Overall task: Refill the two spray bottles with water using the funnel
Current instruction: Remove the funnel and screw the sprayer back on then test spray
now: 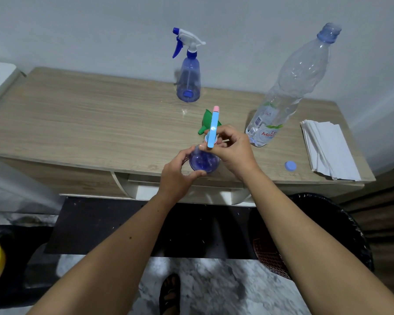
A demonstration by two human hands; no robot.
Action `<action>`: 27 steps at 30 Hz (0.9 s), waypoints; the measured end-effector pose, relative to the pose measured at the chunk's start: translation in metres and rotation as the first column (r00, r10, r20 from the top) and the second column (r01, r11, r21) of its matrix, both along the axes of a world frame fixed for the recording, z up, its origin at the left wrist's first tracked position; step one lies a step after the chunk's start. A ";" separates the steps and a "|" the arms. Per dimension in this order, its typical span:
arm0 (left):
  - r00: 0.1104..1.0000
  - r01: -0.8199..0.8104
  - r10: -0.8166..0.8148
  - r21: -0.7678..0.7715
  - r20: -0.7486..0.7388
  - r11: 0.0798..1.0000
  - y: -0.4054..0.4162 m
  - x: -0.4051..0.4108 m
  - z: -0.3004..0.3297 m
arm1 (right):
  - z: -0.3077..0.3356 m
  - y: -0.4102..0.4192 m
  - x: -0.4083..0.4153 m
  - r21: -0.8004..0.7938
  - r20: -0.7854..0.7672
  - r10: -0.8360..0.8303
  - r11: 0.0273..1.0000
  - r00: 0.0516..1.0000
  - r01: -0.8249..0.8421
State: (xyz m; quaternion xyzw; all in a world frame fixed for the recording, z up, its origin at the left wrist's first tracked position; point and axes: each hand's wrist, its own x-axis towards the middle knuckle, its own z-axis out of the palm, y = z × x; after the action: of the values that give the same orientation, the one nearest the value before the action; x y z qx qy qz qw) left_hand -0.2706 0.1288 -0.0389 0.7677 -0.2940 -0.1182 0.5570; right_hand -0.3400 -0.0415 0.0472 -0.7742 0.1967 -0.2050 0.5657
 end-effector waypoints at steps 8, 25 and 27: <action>0.999 -0.010 0.009 -0.018 -0.040 1.000 0.000 0.001 0.000 | 0.003 0.003 -0.006 0.131 -0.033 0.013 0.991 0.999 -0.008; 1.000 -0.026 0.026 -0.033 -0.016 0.999 -0.001 0.002 -0.002 | 0.007 0.002 -0.006 0.110 -0.003 -0.012 0.994 1.000 0.012; 1.000 -0.024 0.024 -0.031 -0.010 0.999 -0.001 0.001 -0.002 | 0.006 0.003 -0.006 0.112 -0.010 -0.031 0.993 0.999 0.032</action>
State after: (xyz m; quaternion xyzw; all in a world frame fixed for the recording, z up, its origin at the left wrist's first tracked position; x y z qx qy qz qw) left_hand -0.2693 0.1280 -0.0407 0.7617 -0.2840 -0.1107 0.5717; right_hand -0.3456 -0.0381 0.0532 -0.7386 0.2224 -0.1993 0.6043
